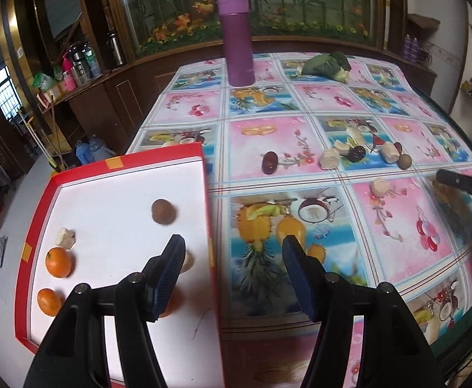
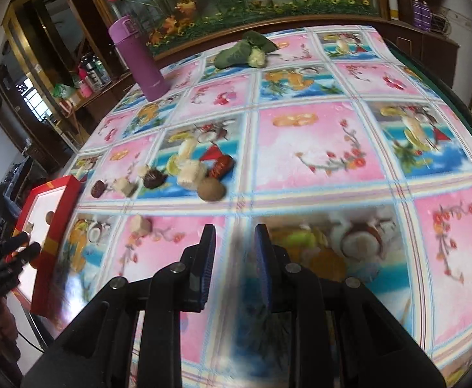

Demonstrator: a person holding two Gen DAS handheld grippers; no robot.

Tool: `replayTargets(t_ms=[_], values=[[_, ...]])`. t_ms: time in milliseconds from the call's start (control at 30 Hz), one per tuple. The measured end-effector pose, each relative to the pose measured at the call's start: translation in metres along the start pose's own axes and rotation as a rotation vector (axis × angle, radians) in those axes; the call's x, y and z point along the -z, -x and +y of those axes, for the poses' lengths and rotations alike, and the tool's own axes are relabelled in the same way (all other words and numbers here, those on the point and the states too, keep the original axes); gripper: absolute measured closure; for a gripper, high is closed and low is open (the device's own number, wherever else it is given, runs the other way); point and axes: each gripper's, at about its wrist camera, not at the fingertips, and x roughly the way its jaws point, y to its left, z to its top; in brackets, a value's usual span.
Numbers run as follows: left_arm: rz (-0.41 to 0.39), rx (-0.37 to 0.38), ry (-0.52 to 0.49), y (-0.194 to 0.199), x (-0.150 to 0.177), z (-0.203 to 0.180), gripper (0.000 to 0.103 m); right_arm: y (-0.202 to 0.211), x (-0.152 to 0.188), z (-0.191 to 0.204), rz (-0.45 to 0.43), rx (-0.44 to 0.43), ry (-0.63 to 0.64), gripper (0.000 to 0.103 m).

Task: Organize fruits
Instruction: 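Carry both held items over the white tray, release them, return toward the table, then grasp a beige square piece with the right tool while the left grasps a beige round piece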

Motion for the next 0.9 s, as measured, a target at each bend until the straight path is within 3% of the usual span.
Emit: replayTargets(t_ms=[200, 367, 600, 700, 900], values=[[0.008, -0.003, -0.011, -0.006, -0.013, -0.008, 0.041, -0.026, -0.013, 0.037, 0.052, -0.102, 0.064, 0.076], [0.033, 0.017, -0.035, -0.024, -0.023, -0.02, 0.041, -0.053, -0.017, 0.052, 0.095, -0.059, 0.091, 0.076], [0.059, 0.076, -0.072, -0.041, -0.035, -0.043, 0.041, -0.065, -0.03, 0.045, 0.071, 0.039, 0.074, 0.076], [0.075, 0.098, -0.075, -0.046, -0.034, -0.051, 0.041, -0.069, -0.036, 0.046, 0.058, 0.038, 0.081, 0.064], [0.093, 0.135, -0.073, -0.049, -0.034, -0.063, 0.041, -0.078, -0.043, 0.05, 0.035, 0.052, 0.109, 0.063]])
